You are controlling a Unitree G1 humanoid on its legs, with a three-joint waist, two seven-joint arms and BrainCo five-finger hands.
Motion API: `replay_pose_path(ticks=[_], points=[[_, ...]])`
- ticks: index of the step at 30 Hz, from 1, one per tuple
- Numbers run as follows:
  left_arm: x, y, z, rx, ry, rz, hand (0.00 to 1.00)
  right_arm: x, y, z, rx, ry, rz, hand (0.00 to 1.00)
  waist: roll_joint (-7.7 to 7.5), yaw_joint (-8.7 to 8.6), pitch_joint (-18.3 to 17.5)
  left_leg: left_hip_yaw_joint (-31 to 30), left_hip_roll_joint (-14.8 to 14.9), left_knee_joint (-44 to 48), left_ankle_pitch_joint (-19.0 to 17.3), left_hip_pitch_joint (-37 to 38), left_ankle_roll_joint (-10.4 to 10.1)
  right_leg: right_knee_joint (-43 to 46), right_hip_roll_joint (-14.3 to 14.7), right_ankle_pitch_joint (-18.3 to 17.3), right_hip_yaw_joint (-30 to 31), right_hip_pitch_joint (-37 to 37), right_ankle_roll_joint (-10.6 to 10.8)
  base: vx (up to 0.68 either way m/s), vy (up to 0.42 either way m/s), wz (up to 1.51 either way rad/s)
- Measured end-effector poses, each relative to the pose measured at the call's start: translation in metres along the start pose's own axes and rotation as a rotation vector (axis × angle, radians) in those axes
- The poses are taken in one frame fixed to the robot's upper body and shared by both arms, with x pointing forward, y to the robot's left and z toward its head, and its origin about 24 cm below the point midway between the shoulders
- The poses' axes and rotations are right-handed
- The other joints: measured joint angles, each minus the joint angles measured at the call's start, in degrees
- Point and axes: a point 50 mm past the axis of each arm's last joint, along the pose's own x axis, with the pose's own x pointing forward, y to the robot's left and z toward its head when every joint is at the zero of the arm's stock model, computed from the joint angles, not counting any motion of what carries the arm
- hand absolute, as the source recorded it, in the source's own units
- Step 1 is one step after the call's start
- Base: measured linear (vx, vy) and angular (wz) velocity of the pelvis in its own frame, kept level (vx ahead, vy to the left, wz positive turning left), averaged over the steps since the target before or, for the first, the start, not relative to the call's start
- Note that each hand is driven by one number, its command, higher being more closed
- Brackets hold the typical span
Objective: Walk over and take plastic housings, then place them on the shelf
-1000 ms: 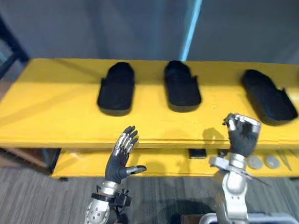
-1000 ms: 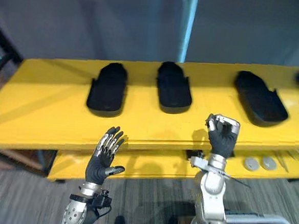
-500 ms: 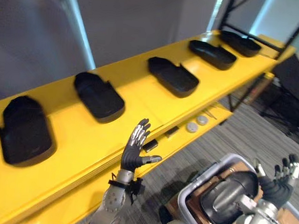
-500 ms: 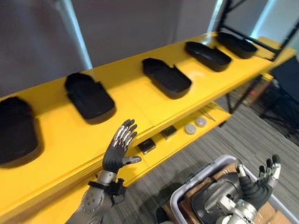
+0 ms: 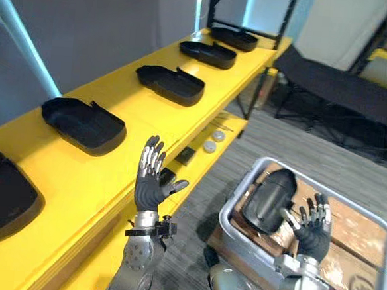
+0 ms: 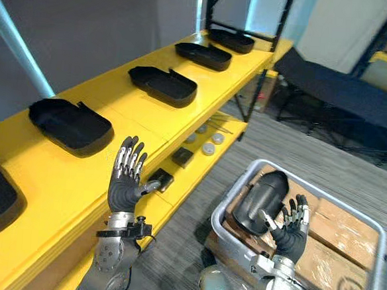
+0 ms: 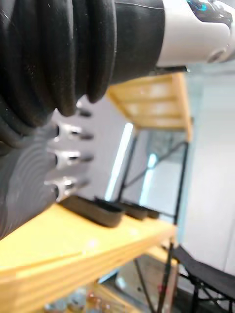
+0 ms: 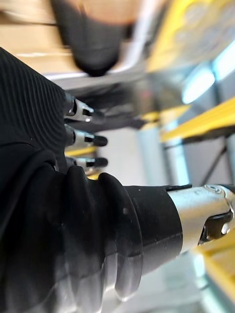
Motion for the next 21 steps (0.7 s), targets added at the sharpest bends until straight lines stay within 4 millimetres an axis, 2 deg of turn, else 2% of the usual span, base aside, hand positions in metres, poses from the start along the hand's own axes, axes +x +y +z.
replay_pose_path(ticks=[1, 3, 5, 6, 7, 8, 9, 10, 11, 13, 14, 16, 18, 19, 20, 21], points=[[0.0, 0.0, 0.0, 0.001, -0.001, -0.001, 0.0, 0.002, 0.003, 0.0, 0.008, -0.005, 0.007, 0.0, 0.14, 0.12, -0.03, 0.33, 0.79, -0.57, 0.64, -0.32, -0.27, 2.55, -0.45, -0.35, -0.63, 0.31, -0.48, -0.16, -0.041, -0.64], [0.001, 0.006, 0.0, 0.018, -0.003, 0.003, 0.0, 0.005, 0.012, -0.001, 0.03, -0.009, 0.016, 0.0, 0.5, 0.21, -0.46, 0.72, 2.88, -2.41, 2.81, -1.22, -1.21, 9.17, -3.48, -2.57, -2.93, 1.78, -1.05, -0.07, -0.093, -0.39], [0.001, 0.016, -0.002, 0.058, 0.008, 0.006, 0.0, 0.008, 0.019, -0.011, 0.031, 0.022, 0.002, 0.0, 0.41, 0.8, -0.76, 2.67, 5.41, -4.36, 4.86, -1.75, -3.27, 12.66, -10.06, -2.72, -4.53, 4.54, -1.24, -0.03, -0.188, -0.64], [0.0, 0.019, -0.003, 0.069, 0.018, 0.002, 0.0, 0.009, 0.019, -0.014, 0.026, 0.034, -0.004, 0.0, 0.32, 1.1, -0.87, 3.22, 6.0, -4.62, 5.23, -1.89, -3.96, 12.49, -11.63, -2.49, -4.52, 4.84, -1.13, -0.03, -0.28, -0.74], [-0.001, 0.023, -0.007, 0.083, 0.04, -0.002, 0.0, 0.01, 0.019, -0.02, 0.009, 0.063, -0.021, 0.0, 0.05, 1.41, -1.03, 4.58, 7.32, -5.0, 5.96, -1.97, -5.29, 10.44, -14.24, -1.54, -4.47, 5.64, -0.5, 0.0, -0.347, -0.77], [-0.002, 0.026, -0.011, 0.074, 0.064, 0.004, 0.0, 0.008, 0.016, -0.026, -0.008, 0.092, -0.03, 0.0, -0.21, 1.31, -1.18, 4.87, 8.81, -5.17, 6.68, -1.98, -6.62, 5.88, -15.88, 1.75, -4.5, 7.11, -1.17, 0.02, -0.481, -0.72], [-0.002, 0.027, -0.012, 0.075, 0.071, 0.004, 0.0, 0.007, 0.015, -0.029, -0.029, 0.106, -0.034, 0.0, -0.67, 1.27, -1.45, 5.26, 9.41, -5.15, 7.09, -1.93, -7.42, 3.13, -16.28, 5.44, -4.48, 7.82, -1.8, 0.04, -0.46, -0.6], [-0.002, 0.029, -0.015, 0.063, 0.088, 0.01, 0.0, 0.002, 0.012, -0.035, -0.067, 0.141, -0.046, 0.0, -1.78, 1.17, -2.4, 5.96, 10.55, -5.51, 8.26, -1.76, -9.67, 0.51, -15.95, 7.26, -5.08, 9.32, 1.79, 0.07, -0.585, -0.58], [-0.002, 0.028, -0.02, 0.048, 0.106, 0.037, 0.0, 0.001, 0.005, -0.038, -0.11, 0.163, -0.052, 0.0, -0.27, 1.04, -2.39, 6.41, 12.78, -8.24, 10.24, 0.01, -11.96, 1.08, -14.59, 4.18, -9.1, 8.99, 5.28, 0.05, -0.397, -0.57], [-0.004, 0.022, -0.022, 0.009, 0.113, 0.089, 0.0, 0.003, 0.0, -0.038, -0.152, 0.174, -0.038, 0.0, 0.81, -0.06, -2.76, 8.03, 14.31, -11.45, 12.9, 2.07, -13.61, 1.23, -13.63, -0.43, -13.5, 9.11, 7.42, 0.06, -0.392, -0.5], [-0.002, 0.017, -0.022, -0.034, 0.109, 0.13, 0.0, 0.006, -0.002, -0.037, -0.174, 0.171, -0.02, 0.0, 1.79, -0.52, -3.28, 8.87, 15.55, -12.39, 14.02, 2.09, -13.65, 0.36, -12.38, -3.27, -14.78, 8.81, 8.49, 0.07, -0.468, -0.69], [0.004, 0.009, -0.023, -0.105, 0.112, 0.196, 0.0, 0.018, -0.005, -0.033, -0.213, 0.156, 0.011, 0.0, 4.64, -0.62, -3.36, 9.43, 17.61, -13.22, 15.81, 1.74, -12.43, -0.56, -9.4, -4.97, -14.76, 6.7, 7.88, 0.03, -0.353, -0.67], [0.006, 0.003, -0.027, -0.112, 0.124, 0.198, 0.0, 0.026, -0.01, -0.031, -0.235, 0.154, -0.001, 0.0, 4.21, -2.19, -2.84, 9.08, 17.41, -10.27, 19.97, -1.36, -6.18, -2.67, -9.38, -5.15, -14.92, 6.64, 7.67, -0.01, -0.274, -0.18], [0.006, 0.001, -0.027, -0.112, 0.122, 0.189, 0.0, 0.027, -0.011, -0.031, -0.235, 0.154, 0.001, 0.0, 3.97, -2.25, -2.69, 8.95, 17.49, -8.92, 21.2, -2.22, -4.55, -3.49, -9.35, -5.24, -14.93, 6.86, 7.47, -0.03, -0.173, -0.05], [0.005, 0.0, -0.027, -0.105, 0.123, 0.179, 0.0, 0.028, -0.013, -0.03, -0.238, 0.153, 0.006, 0.0, 3.85, -2.31, -2.45, 8.62, 17.65, -7.15, 23.27, -3.35, -2.99, -4.27, -9.26, -5.01, -14.9, 7.14, 7.08, -0.05, -0.197, -0.08], [0.0, 0.002, -0.031, -0.09, 0.144, 0.186, 0.0, 0.028, -0.02, -0.029, -0.252, 0.159, 0.012, 0.0, 3.69, -2.33, -1.77, 5.05, 16.95, -3.97, 23.09, -5.67, -4.52, -6.81, -9.13, -4.35, -14.37, 8.33, 6.11, -0.05, -0.106, -0.08]])
